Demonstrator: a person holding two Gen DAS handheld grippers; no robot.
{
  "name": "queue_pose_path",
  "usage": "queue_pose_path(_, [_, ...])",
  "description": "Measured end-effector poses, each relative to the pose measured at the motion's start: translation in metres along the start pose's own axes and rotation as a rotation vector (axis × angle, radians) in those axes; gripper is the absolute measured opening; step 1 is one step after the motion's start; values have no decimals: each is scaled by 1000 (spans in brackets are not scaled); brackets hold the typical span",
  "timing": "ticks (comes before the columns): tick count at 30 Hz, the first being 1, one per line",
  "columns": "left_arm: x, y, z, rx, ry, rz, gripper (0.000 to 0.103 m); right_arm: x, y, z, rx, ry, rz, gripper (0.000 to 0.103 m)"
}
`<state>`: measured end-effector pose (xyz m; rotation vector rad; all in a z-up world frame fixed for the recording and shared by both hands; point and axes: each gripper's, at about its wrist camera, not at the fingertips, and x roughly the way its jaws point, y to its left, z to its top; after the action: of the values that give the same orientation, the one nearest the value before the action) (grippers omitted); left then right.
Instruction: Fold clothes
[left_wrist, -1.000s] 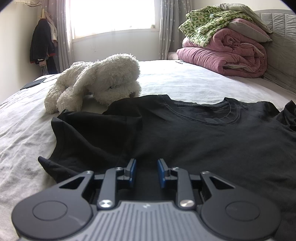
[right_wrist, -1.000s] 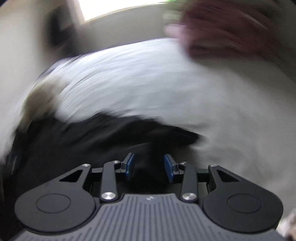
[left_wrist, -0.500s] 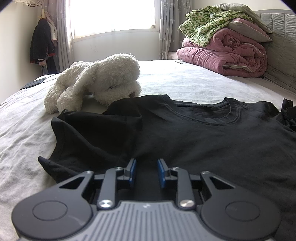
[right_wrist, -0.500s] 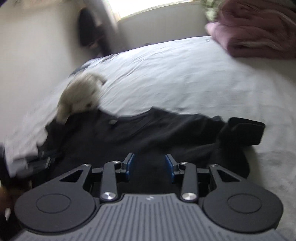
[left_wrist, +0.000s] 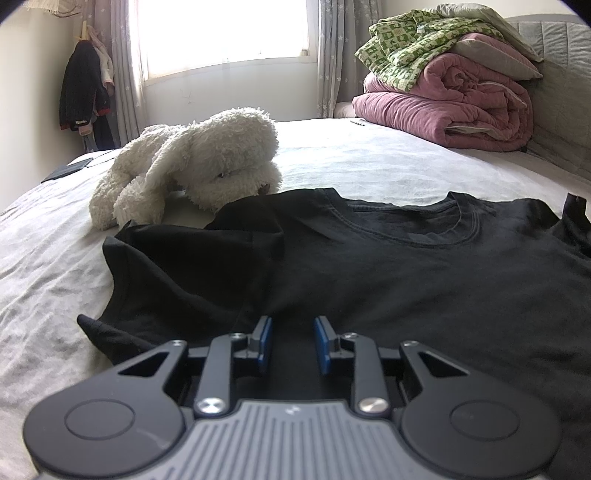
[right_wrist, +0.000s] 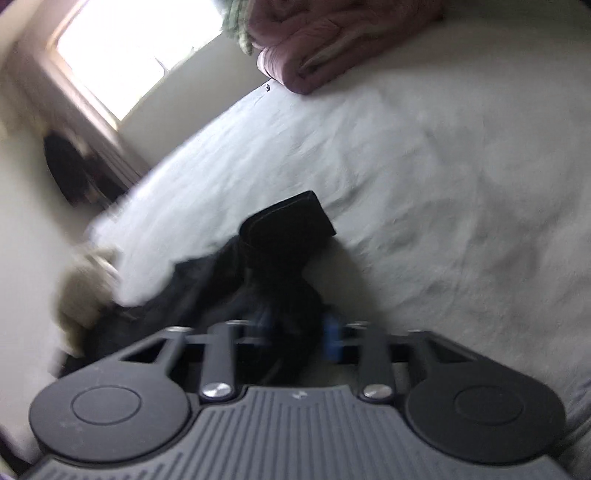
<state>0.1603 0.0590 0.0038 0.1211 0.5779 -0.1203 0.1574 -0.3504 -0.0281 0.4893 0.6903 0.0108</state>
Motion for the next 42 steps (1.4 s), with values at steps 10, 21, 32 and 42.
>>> queue_pose_path(10, [0,-2,2,14,4,9,26,-19,31,-14,-123,-77,-195,7])
queue_pose_path(21, [-29,18,31,-166,31,-132,34,-33,-17,23,130,-97,-34,65])
queue_pose_path(32, [-13,-25,11,-210,133,-170,38,10,-11,44,65,6,-70,7])
queue_pose_path(42, [-18,-15,12,-218,141,-181,38,9,9,42,-142,-73,-198,5])
